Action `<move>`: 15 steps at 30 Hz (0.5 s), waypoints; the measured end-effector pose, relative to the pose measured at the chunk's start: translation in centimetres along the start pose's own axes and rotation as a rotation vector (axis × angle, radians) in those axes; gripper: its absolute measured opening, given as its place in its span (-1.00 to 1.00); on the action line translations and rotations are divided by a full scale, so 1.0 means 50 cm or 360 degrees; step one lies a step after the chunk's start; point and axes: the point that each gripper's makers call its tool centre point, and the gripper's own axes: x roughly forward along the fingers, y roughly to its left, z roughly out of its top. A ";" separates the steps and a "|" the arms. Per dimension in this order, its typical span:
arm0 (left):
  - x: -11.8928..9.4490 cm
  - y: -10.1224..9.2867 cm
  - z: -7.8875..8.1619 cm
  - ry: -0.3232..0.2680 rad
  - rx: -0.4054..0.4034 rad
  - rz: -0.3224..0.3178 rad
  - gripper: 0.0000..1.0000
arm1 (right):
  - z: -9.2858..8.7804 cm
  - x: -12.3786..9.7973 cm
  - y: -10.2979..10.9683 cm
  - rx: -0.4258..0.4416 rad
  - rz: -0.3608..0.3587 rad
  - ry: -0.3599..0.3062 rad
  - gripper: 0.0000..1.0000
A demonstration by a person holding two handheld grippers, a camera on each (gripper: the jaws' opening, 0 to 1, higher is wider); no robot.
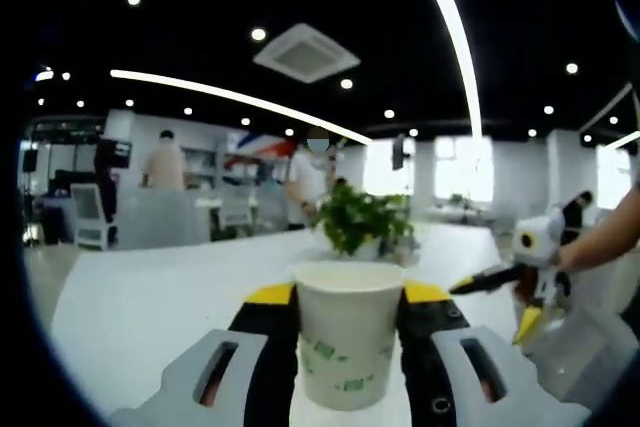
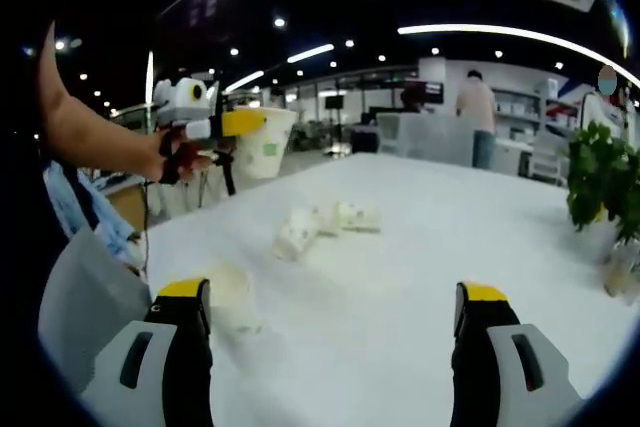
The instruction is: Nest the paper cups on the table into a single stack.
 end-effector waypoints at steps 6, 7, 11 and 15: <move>-0.008 -0.020 0.006 -0.0025 0.0005 -0.0009 -0.26 | -0.003 -0.003 0.002 -0.0003 0.0005 0.0002 1.00; -0.010 -0.024 0.006 -0.0026 0.0009 -0.0011 -0.26 | -0.003 -0.004 0.002 -0.0002 0.0005 0.0004 1.00; -0.017 -0.038 0.004 -0.0039 -0.0007 -0.0014 -0.26 | -0.002 -0.007 0.000 -0.0006 0.0000 0.0003 1.00; -0.023 -0.056 0.000 -0.0042 -0.0001 -0.0024 -0.26 | -0.002 -0.009 0.001 -0.0003 -0.0005 -0.0002 1.00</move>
